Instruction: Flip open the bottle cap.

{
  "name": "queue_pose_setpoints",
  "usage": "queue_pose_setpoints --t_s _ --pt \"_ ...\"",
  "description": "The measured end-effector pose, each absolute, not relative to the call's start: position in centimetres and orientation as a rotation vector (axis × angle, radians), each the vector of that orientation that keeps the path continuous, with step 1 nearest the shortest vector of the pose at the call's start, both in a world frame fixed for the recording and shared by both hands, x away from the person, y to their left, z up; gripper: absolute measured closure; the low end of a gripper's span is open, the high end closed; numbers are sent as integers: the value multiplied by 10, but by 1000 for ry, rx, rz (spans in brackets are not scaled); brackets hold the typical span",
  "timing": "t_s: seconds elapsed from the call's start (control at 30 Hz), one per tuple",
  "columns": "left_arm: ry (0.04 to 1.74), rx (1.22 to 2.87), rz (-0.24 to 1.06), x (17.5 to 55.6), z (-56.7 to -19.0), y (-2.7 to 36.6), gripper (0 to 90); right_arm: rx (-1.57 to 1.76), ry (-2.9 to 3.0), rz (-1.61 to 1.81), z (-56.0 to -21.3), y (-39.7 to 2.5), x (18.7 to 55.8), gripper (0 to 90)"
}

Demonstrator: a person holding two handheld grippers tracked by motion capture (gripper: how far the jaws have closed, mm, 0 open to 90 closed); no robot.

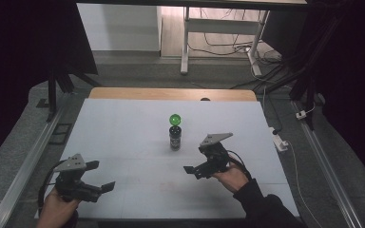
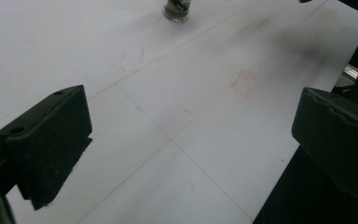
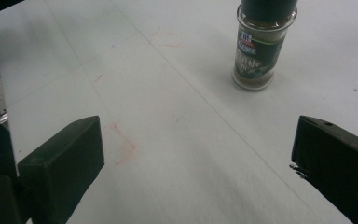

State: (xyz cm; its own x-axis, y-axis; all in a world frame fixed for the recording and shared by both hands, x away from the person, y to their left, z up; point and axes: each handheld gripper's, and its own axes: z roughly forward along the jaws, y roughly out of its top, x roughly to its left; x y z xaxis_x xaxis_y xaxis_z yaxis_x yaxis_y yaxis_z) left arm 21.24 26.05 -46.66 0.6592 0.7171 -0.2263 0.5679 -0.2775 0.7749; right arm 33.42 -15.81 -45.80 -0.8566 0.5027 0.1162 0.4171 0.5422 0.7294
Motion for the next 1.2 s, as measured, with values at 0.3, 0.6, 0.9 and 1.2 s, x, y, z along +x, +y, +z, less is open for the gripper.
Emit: queue_pose_setpoints --t_s 0.3,0.6,0.9,1.2 --pt "1061 1942 226 195 -472 275 0 875 2565 1208 -451 -202 309 0" --pt "1119 1925 269 185 -475 288 0 1051 2415 1191 -452 -253 284 0" --pt "1166 1945 299 181 -476 292 0 1149 2354 1118 -455 -288 261 0" --pt "1188 1986 301 184 -477 288 0 1208 2339 1090 -456 -302 250 0"
